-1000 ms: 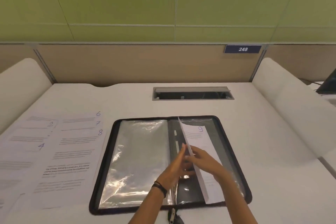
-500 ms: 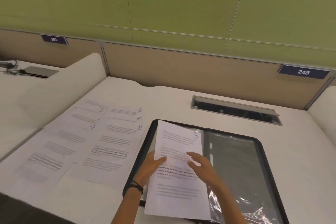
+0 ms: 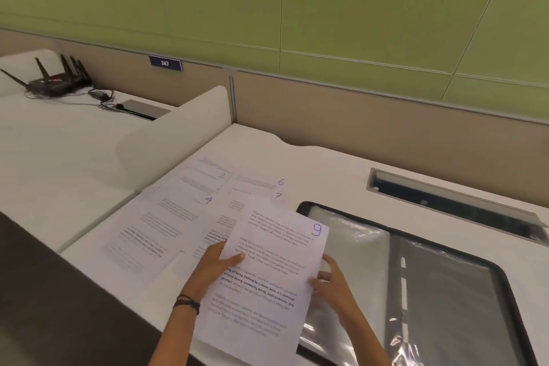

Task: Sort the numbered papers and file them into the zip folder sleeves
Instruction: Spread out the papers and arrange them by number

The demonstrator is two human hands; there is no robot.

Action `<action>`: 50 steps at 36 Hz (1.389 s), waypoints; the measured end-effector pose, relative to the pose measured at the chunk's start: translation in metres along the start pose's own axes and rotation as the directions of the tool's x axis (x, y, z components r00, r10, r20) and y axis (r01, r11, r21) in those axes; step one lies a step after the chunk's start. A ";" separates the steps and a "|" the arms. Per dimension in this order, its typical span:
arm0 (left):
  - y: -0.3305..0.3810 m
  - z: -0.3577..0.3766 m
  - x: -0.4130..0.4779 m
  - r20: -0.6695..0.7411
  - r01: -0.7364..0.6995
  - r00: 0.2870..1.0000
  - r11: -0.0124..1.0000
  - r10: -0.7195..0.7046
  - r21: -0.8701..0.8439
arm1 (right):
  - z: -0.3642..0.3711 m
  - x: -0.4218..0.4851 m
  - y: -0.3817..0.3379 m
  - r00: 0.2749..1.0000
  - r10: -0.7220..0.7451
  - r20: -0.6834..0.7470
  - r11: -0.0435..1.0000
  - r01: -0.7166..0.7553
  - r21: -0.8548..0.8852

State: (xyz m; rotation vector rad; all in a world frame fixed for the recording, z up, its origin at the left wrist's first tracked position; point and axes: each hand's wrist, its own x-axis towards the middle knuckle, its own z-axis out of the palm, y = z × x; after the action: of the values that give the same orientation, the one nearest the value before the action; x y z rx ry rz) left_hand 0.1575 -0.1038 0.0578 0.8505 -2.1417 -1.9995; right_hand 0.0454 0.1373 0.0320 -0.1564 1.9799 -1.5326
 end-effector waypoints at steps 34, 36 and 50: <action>-0.064 -0.081 0.098 -0.295 0.027 0.946 0.876 0.132 0.481 | 0.020 0.069 0.051 0.792 -0.559 -0.247 0.605 0.186 -0.774; -0.069 -0.083 0.103 -0.296 0.018 0.945 0.875 0.143 0.483 | 0.013 0.071 0.061 0.807 -0.532 -0.257 0.587 0.133 -0.798; -0.053 0.000 0.106 -0.088 -0.363 0.842 0.681 0.532 0.636 | 0.006 0.070 0.079 0.857 -0.458 -0.238 0.595 0.096 -0.798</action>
State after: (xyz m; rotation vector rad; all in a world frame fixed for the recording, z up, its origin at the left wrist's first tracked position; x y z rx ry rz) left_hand 0.0861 -0.1509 -0.0241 0.5048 -2.5154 -0.9041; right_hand 0.0139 0.1258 -0.0684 -0.5601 3.0074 -0.7907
